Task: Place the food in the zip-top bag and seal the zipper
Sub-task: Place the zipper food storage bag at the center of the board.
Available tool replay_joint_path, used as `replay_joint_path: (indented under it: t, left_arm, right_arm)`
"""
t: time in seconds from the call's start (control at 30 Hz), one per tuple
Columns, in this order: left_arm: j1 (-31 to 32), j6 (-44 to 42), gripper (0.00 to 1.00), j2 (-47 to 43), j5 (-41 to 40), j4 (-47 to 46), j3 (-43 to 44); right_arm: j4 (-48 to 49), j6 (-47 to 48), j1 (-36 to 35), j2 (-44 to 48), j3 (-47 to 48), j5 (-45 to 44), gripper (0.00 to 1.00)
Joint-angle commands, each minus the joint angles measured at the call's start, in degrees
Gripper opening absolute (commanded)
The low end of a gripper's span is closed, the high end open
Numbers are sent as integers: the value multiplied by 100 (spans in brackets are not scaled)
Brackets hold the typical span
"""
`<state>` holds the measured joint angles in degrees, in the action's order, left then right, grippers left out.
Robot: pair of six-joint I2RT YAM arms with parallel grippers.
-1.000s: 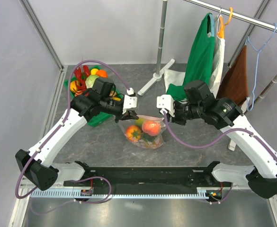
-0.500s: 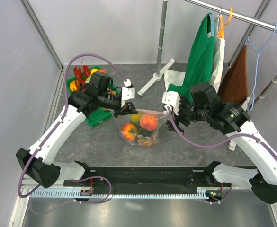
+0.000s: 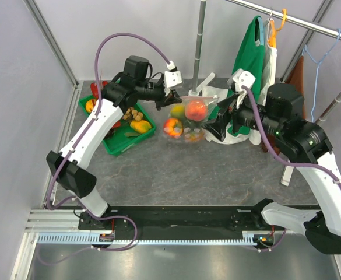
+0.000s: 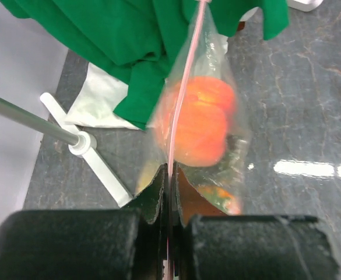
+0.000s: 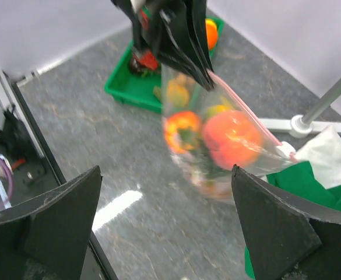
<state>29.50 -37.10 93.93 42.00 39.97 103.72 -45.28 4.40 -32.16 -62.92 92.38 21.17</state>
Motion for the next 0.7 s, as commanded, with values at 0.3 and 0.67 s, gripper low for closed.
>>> replay_joint_path:
  t: [0.3,0.67]
  left_arm:
    - [459,1775,2,-93,-78,-16,685]
    - [1233,4639,2,-1509,494,-76,-1563]
  right_arm:
    - [616,-1055,272,104,149,-314,98]
    - [950,-1100,298,148,0,-825,98]
